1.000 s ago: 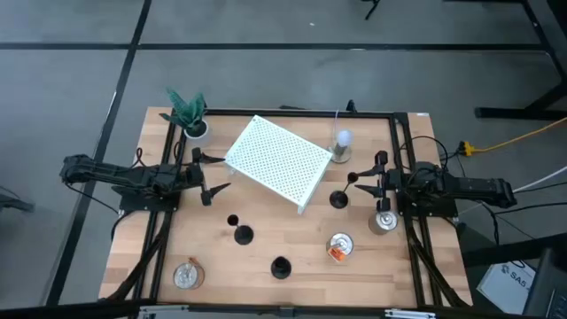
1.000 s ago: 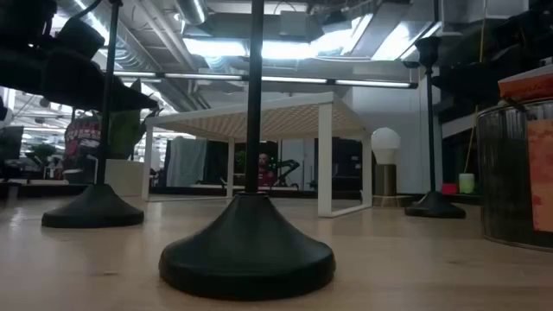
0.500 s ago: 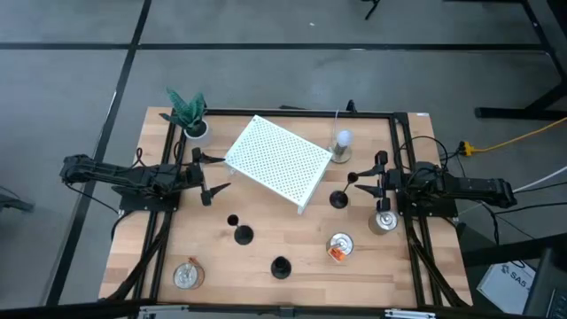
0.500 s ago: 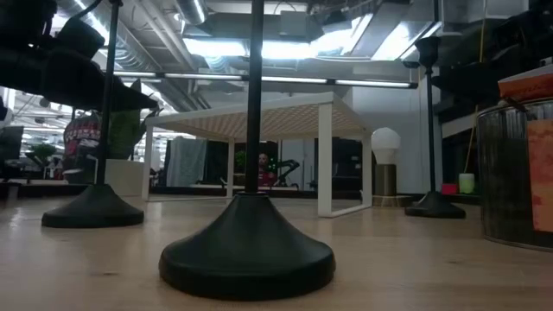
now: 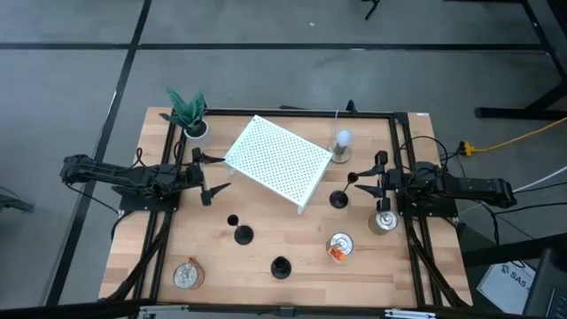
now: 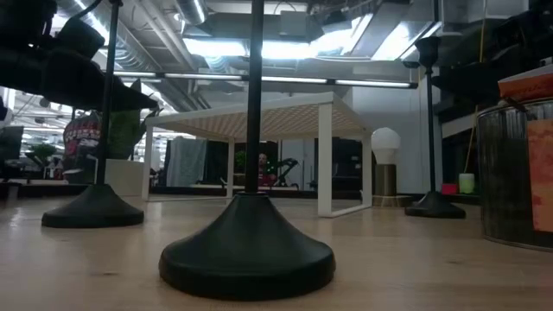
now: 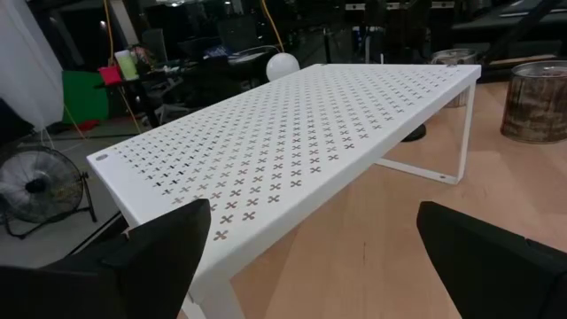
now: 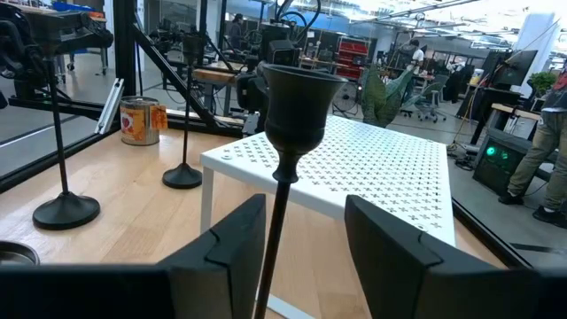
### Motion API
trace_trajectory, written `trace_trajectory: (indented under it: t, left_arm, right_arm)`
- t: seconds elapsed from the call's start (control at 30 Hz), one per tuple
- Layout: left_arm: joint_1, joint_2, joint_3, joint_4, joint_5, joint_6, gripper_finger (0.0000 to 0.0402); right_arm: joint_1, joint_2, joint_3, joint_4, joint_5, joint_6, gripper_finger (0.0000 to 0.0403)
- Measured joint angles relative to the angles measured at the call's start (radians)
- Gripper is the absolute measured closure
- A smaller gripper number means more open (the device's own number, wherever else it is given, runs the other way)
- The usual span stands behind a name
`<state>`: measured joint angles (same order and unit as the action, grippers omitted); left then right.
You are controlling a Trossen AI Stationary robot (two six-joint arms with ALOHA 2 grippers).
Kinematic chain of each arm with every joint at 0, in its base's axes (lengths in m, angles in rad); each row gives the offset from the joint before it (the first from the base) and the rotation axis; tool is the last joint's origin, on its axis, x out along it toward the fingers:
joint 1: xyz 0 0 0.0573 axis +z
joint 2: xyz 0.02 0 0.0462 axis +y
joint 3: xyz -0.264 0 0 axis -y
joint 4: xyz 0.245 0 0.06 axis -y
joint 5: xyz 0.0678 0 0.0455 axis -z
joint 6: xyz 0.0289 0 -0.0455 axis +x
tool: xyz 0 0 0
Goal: Pick & Place candle stick holders
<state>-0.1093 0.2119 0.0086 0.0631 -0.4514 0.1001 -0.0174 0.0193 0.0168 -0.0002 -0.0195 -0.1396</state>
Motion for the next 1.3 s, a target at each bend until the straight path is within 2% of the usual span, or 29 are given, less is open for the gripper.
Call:
trace_trajectory:
  t: [0.73,0.97,1.3]
  left_arm:
    - [0.0,0.0,0.0,0.0,0.0,0.0,0.0002]
    - [0.0,0.0,0.0,0.0,0.0,0.0,0.0002]
    - [0.0,0.0,0.0,0.0,0.0,0.0,0.0002]
  right_arm:
    - [0.0,0.021,0.009,-0.024,0.0,0.0,0.0243]
    - [0.001,0.174,0.176,-0.221,0.0,0.0,0.0243]
    - [0.047,0.495,0.415,-0.281,0.0,0.0,0.0243]
